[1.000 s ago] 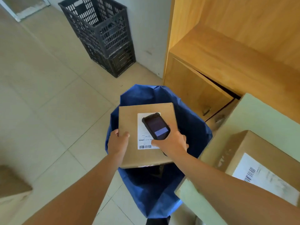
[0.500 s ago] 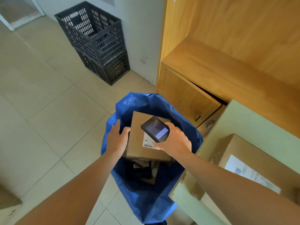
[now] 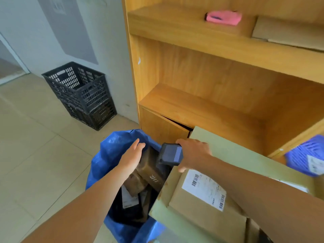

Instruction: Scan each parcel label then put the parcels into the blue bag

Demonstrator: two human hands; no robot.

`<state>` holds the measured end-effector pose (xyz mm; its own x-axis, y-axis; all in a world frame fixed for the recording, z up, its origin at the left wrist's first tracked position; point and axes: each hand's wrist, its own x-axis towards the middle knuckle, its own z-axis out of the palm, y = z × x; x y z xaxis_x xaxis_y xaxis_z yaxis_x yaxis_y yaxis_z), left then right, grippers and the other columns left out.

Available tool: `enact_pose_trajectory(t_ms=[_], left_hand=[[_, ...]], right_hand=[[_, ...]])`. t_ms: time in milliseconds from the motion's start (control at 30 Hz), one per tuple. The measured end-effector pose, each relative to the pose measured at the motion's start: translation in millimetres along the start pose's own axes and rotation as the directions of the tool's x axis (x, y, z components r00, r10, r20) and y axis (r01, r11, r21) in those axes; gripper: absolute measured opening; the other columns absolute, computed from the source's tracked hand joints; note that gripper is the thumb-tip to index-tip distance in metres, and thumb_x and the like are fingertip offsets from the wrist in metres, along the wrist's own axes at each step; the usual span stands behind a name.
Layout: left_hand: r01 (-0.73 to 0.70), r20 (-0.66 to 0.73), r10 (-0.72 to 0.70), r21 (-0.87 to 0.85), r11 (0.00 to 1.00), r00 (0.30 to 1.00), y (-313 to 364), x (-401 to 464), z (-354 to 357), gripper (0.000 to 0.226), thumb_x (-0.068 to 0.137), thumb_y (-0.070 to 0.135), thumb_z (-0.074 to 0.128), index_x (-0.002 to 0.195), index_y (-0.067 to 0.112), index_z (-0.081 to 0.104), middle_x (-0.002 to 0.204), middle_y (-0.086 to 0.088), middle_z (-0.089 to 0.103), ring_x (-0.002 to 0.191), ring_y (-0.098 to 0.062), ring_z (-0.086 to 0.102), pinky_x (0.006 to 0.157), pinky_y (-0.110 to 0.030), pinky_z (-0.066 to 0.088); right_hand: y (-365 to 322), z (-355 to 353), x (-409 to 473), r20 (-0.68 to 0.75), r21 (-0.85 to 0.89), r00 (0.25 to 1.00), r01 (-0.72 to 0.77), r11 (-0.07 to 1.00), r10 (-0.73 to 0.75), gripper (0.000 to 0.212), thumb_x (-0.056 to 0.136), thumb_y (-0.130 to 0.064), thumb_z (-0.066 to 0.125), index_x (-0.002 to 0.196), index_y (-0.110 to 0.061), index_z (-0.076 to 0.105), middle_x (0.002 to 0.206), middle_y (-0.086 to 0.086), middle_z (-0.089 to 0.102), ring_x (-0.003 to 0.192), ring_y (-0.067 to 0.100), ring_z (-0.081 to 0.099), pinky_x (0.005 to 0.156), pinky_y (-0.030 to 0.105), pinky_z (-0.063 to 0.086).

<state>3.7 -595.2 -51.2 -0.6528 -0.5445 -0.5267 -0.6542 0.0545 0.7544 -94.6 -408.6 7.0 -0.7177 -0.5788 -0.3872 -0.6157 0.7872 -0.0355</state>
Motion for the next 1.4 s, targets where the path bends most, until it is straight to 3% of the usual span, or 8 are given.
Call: enact_pose_trajectory(t_ms=[433, 567, 700, 1000, 1133, 1267, 1333, 1400], left_hand=[[0.108, 0.133, -0.112, 0.039, 0.993, 0.985, 41, -113, 92, 0.079, 0.099, 0.059, 0.038, 0.159, 0.015, 0.013, 0.165, -0.011, 0.015, 0.151, -0.028, 0.018, 0.122, -0.043, 0.015], [0.022, 0.188, -0.029, 0.038, 0.999, 0.982, 37, -120, 109, 0.063, 0.102, 0.048, 0.039, 0.152, 0.011, 0.032, 0.159, -0.010, 0.032, 0.146, -0.028, 0.030, 0.119, -0.041, 0.025], [0.086, 0.200, -0.095, 0.054, 0.995, 0.975, 39, -132, 119, 0.051, 0.099, 0.052, 0.039, 0.129, 0.012, 0.049, 0.131, -0.005, 0.053, 0.114, -0.019, 0.047, 0.096, -0.035, 0.031], [0.164, 0.169, -0.163, 0.004, 0.986, 0.972, 32, -131, 116, 0.071, 0.101, 0.051, 0.039, 0.157, 0.012, 0.019, 0.162, -0.012, 0.023, 0.149, -0.028, 0.023, 0.118, -0.042, 0.019], [0.144, 0.132, -0.146, 0.025, 0.989, 0.981, 27, -127, 113, 0.067, 0.103, 0.046, 0.042, 0.155, 0.008, 0.025, 0.159, -0.013, 0.029, 0.147, -0.028, 0.028, 0.116, -0.040, 0.024], [0.130, 0.137, -0.133, 0.024, 0.991, 0.982, 23, -118, 117, 0.054, 0.105, 0.043, 0.037, 0.149, 0.012, 0.035, 0.150, -0.012, 0.040, 0.142, -0.028, 0.033, 0.117, -0.040, 0.022], [0.130, 0.179, -0.135, 0.040, 0.991, 0.975, 23, -112, 123, 0.027, 0.107, 0.037, 0.033, 0.110, 0.018, 0.051, 0.110, -0.007, 0.054, 0.118, -0.023, 0.042, 0.114, -0.039, 0.027], [0.128, 0.195, -0.130, 0.022, 0.991, 0.972, 18, -101, 129, 0.029, 0.105, 0.038, 0.037, 0.083, 0.022, 0.046, 0.092, 0.000, 0.049, 0.096, -0.017, 0.047, 0.103, -0.038, 0.039]], right_hand=[[98, -7, -125, -0.019, -0.125, 0.989, -0.145, 0.982, 0.143, 0.065, 0.062, -0.043, 0.086, 0.116, -0.027, 0.054, 0.093, -0.005, 0.061, 0.087, 0.020, 0.062, 0.060, 0.028, 0.042], [110, -1, -149, 0.007, -0.144, 0.982, -0.185, 0.972, 0.188, 0.061, 0.063, -0.044, 0.086, 0.113, -0.026, 0.057, 0.089, -0.006, 0.062, 0.082, 0.017, 0.061, 0.056, 0.026, 0.039], [113, 5, -159, 0.025, -0.177, 0.977, -0.203, 0.963, 0.211, 0.057, 0.066, -0.042, 0.085, 0.113, -0.024, 0.059, 0.088, -0.006, 0.060, 0.080, 0.016, 0.060, 0.052, 0.026, 0.034], [113, 9, -159, 0.050, -0.270, 0.961, -0.250, 0.930, 0.273, 0.049, 0.070, -0.037, 0.084, 0.108, -0.023, 0.056, 0.079, -0.005, 0.051, 0.082, 0.019, 0.057, 0.061, 0.028, 0.037], [114, 20, -157, 0.047, -0.148, 0.963, -0.257, 0.955, 0.266, 0.057, 0.068, -0.040, 0.084, 0.114, -0.023, 0.057, 0.081, -0.006, 0.054, 0.080, 0.018, 0.058, 0.054, 0.026, 0.034], [110, 42, -145, 0.081, 0.206, 0.959, -0.283, 0.937, 0.272, 0.059, 0.062, -0.047, 0.084, 0.109, -0.025, 0.056, 0.088, -0.005, 0.058, 0.080, 0.015, 0.061, 0.065, 0.027, 0.048], [106, 58, -137, 0.125, 0.383, 0.952, -0.307, 0.871, 0.280, 0.060, 0.060, -0.047, 0.082, 0.108, -0.025, 0.054, 0.090, -0.004, 0.061, 0.078, 0.015, 0.066, 0.070, 0.029, 0.057], [102, 71, -130, 0.132, 0.461, 0.944, -0.328, 0.825, 0.302, 0.063, 0.060, -0.047, 0.081, 0.110, -0.025, 0.050, 0.093, -0.003, 0.062, 0.081, 0.018, 0.068, 0.075, 0.034, 0.060]])
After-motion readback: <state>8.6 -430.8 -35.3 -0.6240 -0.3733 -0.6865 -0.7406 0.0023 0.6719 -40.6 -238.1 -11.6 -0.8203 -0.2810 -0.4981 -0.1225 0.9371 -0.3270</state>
